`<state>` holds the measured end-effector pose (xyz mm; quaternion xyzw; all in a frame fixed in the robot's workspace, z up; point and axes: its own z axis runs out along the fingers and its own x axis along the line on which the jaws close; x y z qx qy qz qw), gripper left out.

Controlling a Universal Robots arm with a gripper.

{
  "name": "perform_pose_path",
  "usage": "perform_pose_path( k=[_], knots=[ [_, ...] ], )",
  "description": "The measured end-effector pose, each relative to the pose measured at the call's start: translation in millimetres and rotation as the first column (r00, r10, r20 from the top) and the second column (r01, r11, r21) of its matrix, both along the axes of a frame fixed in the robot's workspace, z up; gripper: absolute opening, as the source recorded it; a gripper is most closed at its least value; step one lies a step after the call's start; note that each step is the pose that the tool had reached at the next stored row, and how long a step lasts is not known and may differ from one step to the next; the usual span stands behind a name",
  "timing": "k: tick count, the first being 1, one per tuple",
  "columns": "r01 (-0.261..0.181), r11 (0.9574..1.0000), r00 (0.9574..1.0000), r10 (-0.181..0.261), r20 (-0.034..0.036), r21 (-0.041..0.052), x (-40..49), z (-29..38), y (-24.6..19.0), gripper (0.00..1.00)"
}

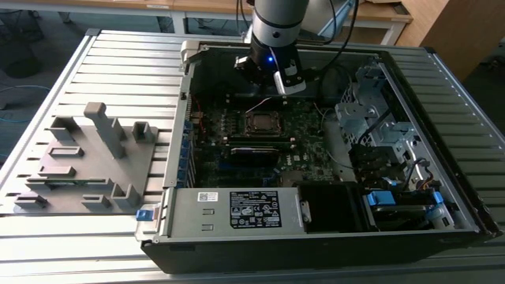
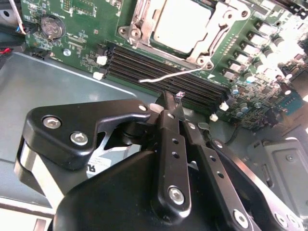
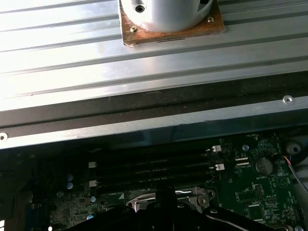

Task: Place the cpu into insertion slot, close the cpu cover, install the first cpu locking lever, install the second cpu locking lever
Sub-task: 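Install the first cpu locking lever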

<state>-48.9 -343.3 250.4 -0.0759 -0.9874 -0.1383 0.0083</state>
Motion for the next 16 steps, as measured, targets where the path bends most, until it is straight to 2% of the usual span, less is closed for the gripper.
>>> perform_pose_path(
  k=[11,12,15,16],
  knots=[
    [0.000,1.0000,1.0000,0.000,0.0001,-0.0013,2.3,-0.7,0.0,0.10],
    [0.000,1.0000,1.0000,0.000,-0.0001,-0.0048,2.5,-0.8,0.0,0.10],
    [0.001,0.9996,1.0000,-0.001,-0.0001,-0.0273,2.7,-1.1,0.0,0.10],
    [0.001,0.9995,1.0000,-0.001,0.0000,-0.0319,2.7,-1.2,0.0,0.10]
  ],
)
